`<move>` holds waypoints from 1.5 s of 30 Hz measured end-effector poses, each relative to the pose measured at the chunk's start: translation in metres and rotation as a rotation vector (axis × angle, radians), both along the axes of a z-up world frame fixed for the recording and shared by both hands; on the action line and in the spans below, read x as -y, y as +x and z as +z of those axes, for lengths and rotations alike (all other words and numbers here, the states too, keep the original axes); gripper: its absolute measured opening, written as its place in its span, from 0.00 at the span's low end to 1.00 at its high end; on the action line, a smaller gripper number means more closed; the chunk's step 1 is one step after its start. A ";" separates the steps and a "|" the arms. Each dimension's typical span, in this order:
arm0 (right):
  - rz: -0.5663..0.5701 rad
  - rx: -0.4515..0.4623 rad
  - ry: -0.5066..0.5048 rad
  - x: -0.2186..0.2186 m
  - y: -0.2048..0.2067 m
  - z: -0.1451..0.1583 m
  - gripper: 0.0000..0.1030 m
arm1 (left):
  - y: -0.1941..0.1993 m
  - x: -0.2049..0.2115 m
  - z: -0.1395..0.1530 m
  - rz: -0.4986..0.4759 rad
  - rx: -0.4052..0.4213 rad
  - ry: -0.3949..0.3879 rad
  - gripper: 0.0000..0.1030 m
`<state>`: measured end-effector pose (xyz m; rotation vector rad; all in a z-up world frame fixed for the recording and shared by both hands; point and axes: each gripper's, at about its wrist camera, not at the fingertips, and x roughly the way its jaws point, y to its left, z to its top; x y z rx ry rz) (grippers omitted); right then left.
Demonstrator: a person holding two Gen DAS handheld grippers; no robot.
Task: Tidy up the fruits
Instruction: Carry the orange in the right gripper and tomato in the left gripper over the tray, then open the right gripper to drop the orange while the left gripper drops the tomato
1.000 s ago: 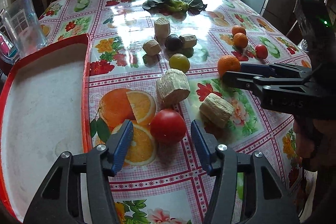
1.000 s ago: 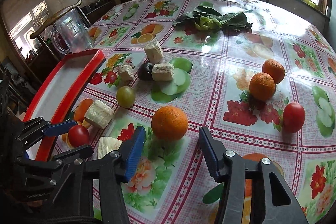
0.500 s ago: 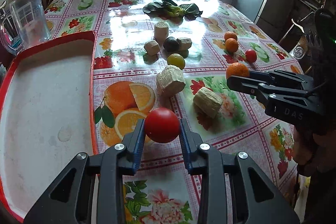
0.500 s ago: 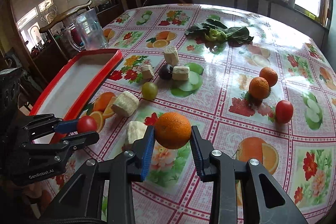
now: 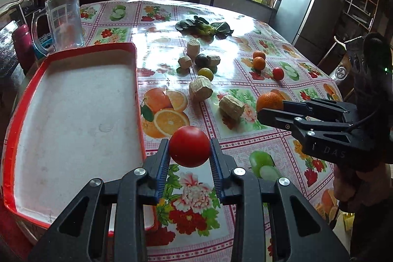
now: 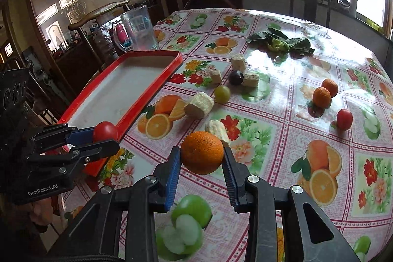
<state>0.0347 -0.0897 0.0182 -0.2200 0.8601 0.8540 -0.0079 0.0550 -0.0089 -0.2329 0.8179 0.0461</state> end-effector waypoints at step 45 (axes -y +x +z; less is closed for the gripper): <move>0.383 -0.130 -0.129 -0.186 -0.080 -0.037 0.39 | -0.071 -0.148 -0.036 0.274 -0.135 -0.007 0.30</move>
